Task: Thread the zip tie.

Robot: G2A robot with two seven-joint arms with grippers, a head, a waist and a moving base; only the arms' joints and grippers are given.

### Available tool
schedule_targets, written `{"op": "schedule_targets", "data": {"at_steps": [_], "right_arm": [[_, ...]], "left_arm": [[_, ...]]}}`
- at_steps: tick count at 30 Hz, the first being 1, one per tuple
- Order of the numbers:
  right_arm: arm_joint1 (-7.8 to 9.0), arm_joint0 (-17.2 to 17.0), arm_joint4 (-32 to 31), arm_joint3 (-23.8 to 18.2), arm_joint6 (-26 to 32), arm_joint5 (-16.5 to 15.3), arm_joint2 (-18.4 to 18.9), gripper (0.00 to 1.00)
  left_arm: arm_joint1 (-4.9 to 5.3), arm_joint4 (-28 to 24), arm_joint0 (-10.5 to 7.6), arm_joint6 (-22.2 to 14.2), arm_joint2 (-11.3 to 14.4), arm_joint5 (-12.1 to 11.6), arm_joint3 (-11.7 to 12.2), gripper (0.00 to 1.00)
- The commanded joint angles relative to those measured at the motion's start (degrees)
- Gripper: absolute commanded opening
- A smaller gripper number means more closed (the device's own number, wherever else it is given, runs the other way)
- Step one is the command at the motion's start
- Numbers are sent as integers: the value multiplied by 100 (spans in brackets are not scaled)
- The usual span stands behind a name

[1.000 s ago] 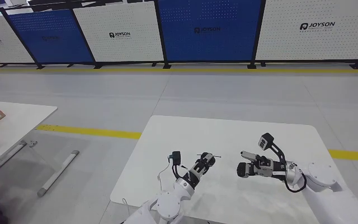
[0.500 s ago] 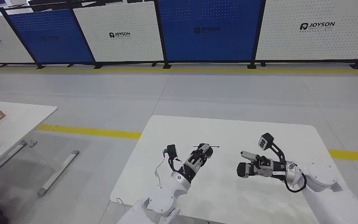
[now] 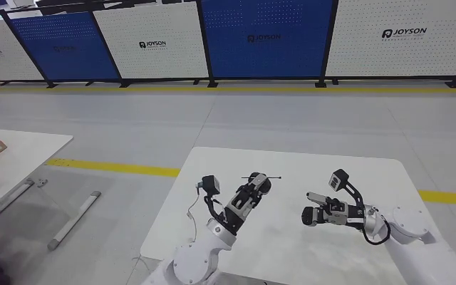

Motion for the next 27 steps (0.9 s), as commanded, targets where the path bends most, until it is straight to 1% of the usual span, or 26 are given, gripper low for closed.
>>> {"op": "schedule_targets", "data": {"at_steps": [1,4,5,8,10,13,19,23,25,27], "right_arm": [[0,0,0,0,0,0,0,100],[0,0,0,0,0,0,0,100],[0,0,0,0,0,0,0,100],[0,0,0,0,0,0,0,100],[0,0,0,0,0,0,0,100],[0,0,0,0,0,0,0,100],[0,0,0,0,0,0,0,100],[0,0,0,0,0,0,0,100],[0,0,0,0,0,0,0,100],[0,0,0,0,0,0,0,100]], "left_arm": [[-20,30,-82,16,88,117,160,0],[-51,-15,-170,30,198,244,433,0],[-63,-59,-198,24,235,290,571,0],[-90,-234,-278,-5,269,366,921,0],[-95,-216,-321,-41,265,409,1122,0],[-106,-184,-338,3,266,432,1341,0],[-142,-166,-362,179,284,344,1659,0],[-164,-201,-404,210,283,316,1728,0],[-170,-233,-418,222,245,303,1632,0],[-169,-208,-422,312,149,230,1431,0]]}}
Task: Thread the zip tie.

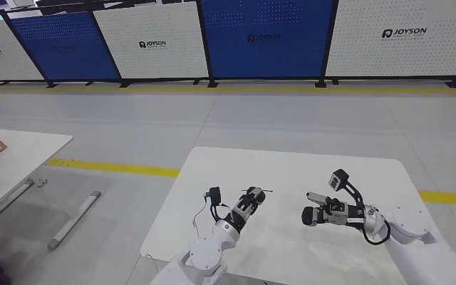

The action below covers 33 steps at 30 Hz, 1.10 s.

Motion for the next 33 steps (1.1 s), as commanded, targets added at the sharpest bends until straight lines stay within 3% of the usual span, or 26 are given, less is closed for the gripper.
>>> {"op": "schedule_targets", "data": {"at_steps": [1,5,7,9,12,16,22,29,33], "right_arm": [[0,0,0,0,0,0,0,100],[0,0,0,0,0,0,0,100],[0,0,0,0,0,0,0,100],[0,0,0,0,0,0,0,100],[0,0,0,0,0,0,0,100],[0,0,0,0,0,0,0,100],[0,0,0,0,0,0,0,100],[0,0,0,0,0,0,0,100],[0,0,0,0,0,0,0,100]], "left_arm": [[4,0,16,96,-117,-66,-245,0],[38,175,248,205,-391,-125,-1083,0],[59,321,358,143,-480,-112,-1392,0],[79,422,500,50,-551,-71,-1649,0],[90,446,618,-15,-632,-27,-1816,0],[71,203,537,-129,-638,74,-1512,0],[10,45,211,-264,-403,259,-617,0],[-86,-69,-44,-219,-41,250,244,0],[-122,-59,-84,-127,55,111,325,0]]}}
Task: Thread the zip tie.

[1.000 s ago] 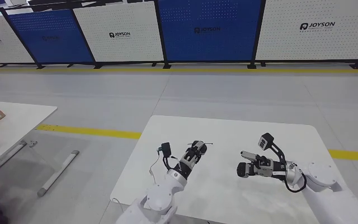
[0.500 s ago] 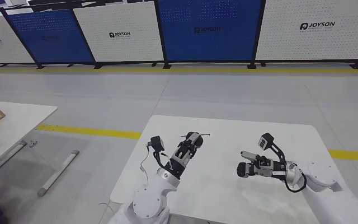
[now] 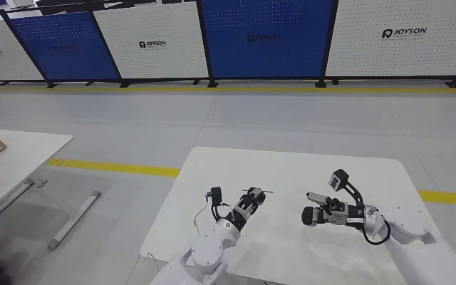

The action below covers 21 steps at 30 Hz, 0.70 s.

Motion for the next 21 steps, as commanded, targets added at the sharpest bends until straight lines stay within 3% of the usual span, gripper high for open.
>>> {"op": "schedule_targets", "data": {"at_steps": [1,5,11,17,21], "right_arm": [[0,0,0,0,0,0,0,100],[0,0,0,0,0,0,0,100],[0,0,0,0,0,0,0,100],[0,0,0,0,0,0,0,100],[0,0,0,0,0,0,0,100]], "left_arm": [[-8,14,11,31,11,-79,-83,0],[-13,78,91,102,-18,-265,-394,0],[-3,331,230,293,-173,-430,-1148,0],[17,610,435,262,-260,-474,-1823,0],[23,711,528,210,-292,-410,-1984,0]]}}
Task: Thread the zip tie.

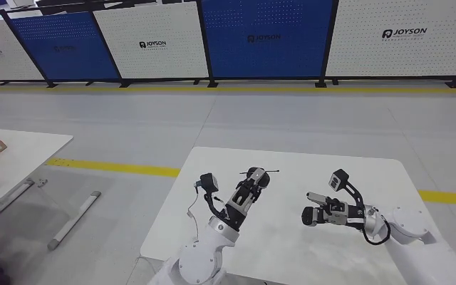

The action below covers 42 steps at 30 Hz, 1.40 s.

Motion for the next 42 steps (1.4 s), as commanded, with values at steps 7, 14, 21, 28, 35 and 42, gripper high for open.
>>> {"op": "schedule_targets", "data": {"at_steps": [7,14,21,28,35,42], "right_arm": [[0,0,0,0,0,0,0,100],[0,0,0,0,0,0,0,100],[0,0,0,0,0,0,0,100],[0,0,0,0,0,0,0,100],[0,0,0,0,0,0,0,100],[0,0,0,0,0,0,0,100]], "left_arm": [[-43,-77,-233,3,19,443,634,0],[-104,-222,-435,56,122,536,1509,0],[-144,120,-480,229,275,240,2054,0],[-154,319,-419,319,336,-41,1963,0],[-143,465,-458,185,335,-1,2013,0],[58,727,-529,-1602,-262,277,1957,0]]}}
